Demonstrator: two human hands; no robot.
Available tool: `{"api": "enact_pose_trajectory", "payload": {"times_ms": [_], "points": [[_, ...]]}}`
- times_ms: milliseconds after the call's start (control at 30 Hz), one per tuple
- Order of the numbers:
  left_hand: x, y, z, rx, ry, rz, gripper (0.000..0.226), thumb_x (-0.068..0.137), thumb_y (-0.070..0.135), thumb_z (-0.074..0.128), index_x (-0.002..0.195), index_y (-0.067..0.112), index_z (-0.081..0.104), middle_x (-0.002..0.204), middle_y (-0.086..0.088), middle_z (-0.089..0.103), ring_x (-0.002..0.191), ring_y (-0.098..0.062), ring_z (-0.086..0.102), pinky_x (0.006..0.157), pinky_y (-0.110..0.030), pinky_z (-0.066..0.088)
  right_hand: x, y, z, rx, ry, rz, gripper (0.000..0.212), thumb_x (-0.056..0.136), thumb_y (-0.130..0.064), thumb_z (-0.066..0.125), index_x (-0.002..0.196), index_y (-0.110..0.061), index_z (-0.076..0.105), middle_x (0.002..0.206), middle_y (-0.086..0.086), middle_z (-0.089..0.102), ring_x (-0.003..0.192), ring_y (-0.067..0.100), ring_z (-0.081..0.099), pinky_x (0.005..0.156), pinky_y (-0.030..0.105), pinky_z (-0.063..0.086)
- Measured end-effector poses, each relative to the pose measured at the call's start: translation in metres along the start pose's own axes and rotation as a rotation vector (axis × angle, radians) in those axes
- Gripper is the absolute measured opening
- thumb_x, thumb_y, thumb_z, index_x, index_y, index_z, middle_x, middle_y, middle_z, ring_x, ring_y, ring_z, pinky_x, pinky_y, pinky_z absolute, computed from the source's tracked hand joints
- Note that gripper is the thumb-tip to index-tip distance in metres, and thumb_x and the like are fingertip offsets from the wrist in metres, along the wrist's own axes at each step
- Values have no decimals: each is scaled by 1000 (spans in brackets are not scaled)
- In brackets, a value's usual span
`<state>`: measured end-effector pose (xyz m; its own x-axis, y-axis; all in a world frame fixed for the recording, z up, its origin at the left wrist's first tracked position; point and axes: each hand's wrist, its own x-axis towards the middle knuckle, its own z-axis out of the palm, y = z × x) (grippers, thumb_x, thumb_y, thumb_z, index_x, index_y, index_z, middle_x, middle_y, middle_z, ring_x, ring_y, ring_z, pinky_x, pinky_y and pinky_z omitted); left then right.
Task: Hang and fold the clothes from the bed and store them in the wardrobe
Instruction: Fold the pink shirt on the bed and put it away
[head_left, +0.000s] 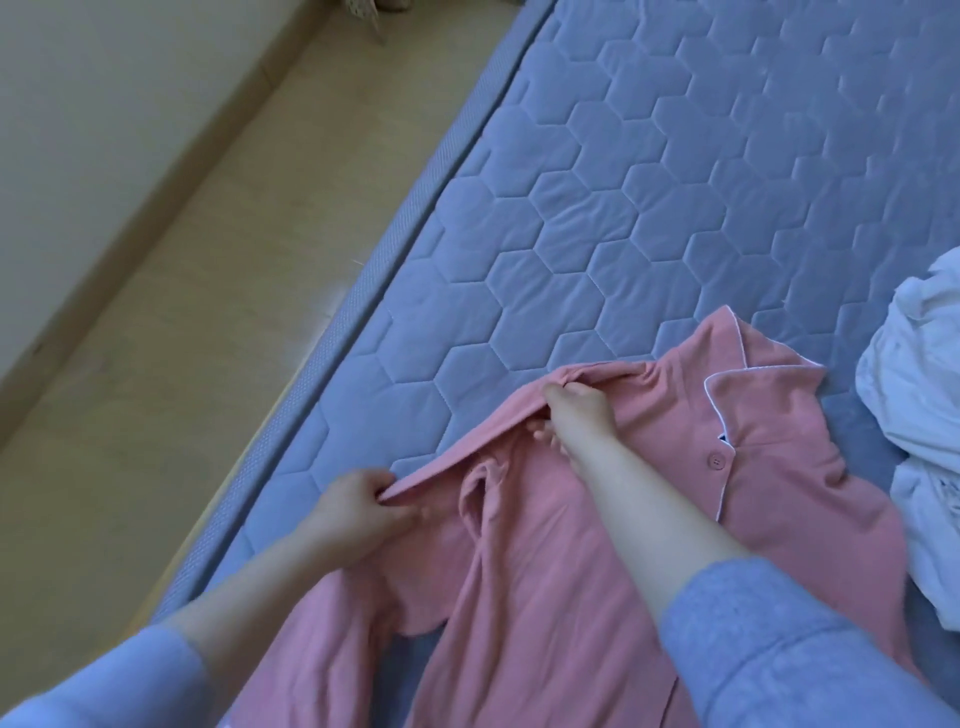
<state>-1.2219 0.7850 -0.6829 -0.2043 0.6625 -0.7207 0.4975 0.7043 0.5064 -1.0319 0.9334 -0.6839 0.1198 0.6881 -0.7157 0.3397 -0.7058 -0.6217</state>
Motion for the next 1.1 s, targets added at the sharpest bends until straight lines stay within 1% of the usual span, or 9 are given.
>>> {"api": "enact_pose_trajectory", "payload": {"times_ms": [133, 300, 467, 567, 667, 833, 933, 1000, 1100], "points": [[23, 25, -51, 2, 212, 89, 34, 82, 31, 69, 61, 10, 52, 54, 2, 41, 52, -14, 38, 47, -27, 29, 9, -35, 3, -52, 2, -66, 25, 95, -19, 50, 71, -16, 57, 54, 6, 64, 33, 7, 54, 31, 13, 32], [53, 47, -110, 136, 474, 173, 27, 87, 24, 59, 65, 8, 60, 54, -3, 49, 55, -21, 46, 51, -27, 33, 17, -56, 20, 100, -114, -27, 17, 101, -14, 43, 94, -9, 58, 77, 7, 62, 59, 15, 57, 48, 19, 45], [69, 32, -104, 219, 331, 71, 40, 86, 41, 64, 60, 14, 49, 57, -2, 50, 60, -24, 48, 50, -30, 30, 21, -37, 29, -1, -136, -91, 14, 97, -8, 49, 98, -15, 60, 100, 7, 64, 88, 17, 60, 78, 27, 50], [66, 15, -100, 130, 317, -7, 45, 80, 51, 69, 61, 16, 49, 58, -1, 51, 57, -16, 48, 49, -29, 33, 23, -27, 28, -31, -138, -176, 20, 95, -4, 51, 111, -15, 58, 105, 5, 66, 91, 13, 63, 96, 31, 49], [55, -5, -97, -5, 226, -90, 42, 73, 58, 74, 73, 17, 62, 69, 1, 62, 66, -11, 57, 52, -26, 40, 19, -25, 28, -59, -89, -211, 21, 92, -5, 50, 102, -20, 62, 94, -1, 67, 84, 13, 64, 94, 38, 52], [40, -18, -87, -116, 132, -136, 48, 69, 56, 78, 86, 13, 69, 81, -1, 70, 77, -15, 65, 66, -30, 49, -10, 3, 30, -133, 73, -115, 20, 82, -16, 49, 86, -15, 69, 76, 14, 71, 82, 39, 68, 86, 57, 53], [38, -13, -89, -142, 186, -149, 47, 74, 50, 77, 74, 4, 66, 65, -4, 64, 65, -21, 59, 58, -30, 44, -31, 24, 40, -243, -54, -21, 17, 79, -18, 53, 79, -16, 70, 76, 10, 72, 81, 32, 68, 89, 52, 54], [34, -7, -95, -198, 204, -165, 42, 77, 45, 77, 65, 7, 63, 55, -1, 60, 58, -20, 56, 54, -28, 42, -35, 27, 48, -267, -82, -30, 32, 84, -12, 56, 113, -13, 68, 95, 5, 74, 97, 26, 67, 96, 42, 51], [30, 5, -109, -611, 107, -167, 42, 75, 38, 79, 94, 2, 71, 86, -15, 74, 84, -29, 69, 83, -39, 56, -46, 27, 60, -188, -164, -63, 52, 89, -5, 53, 140, -10, 48, 92, -12, 66, 96, 13, 63, 86, 22, 47]]}}
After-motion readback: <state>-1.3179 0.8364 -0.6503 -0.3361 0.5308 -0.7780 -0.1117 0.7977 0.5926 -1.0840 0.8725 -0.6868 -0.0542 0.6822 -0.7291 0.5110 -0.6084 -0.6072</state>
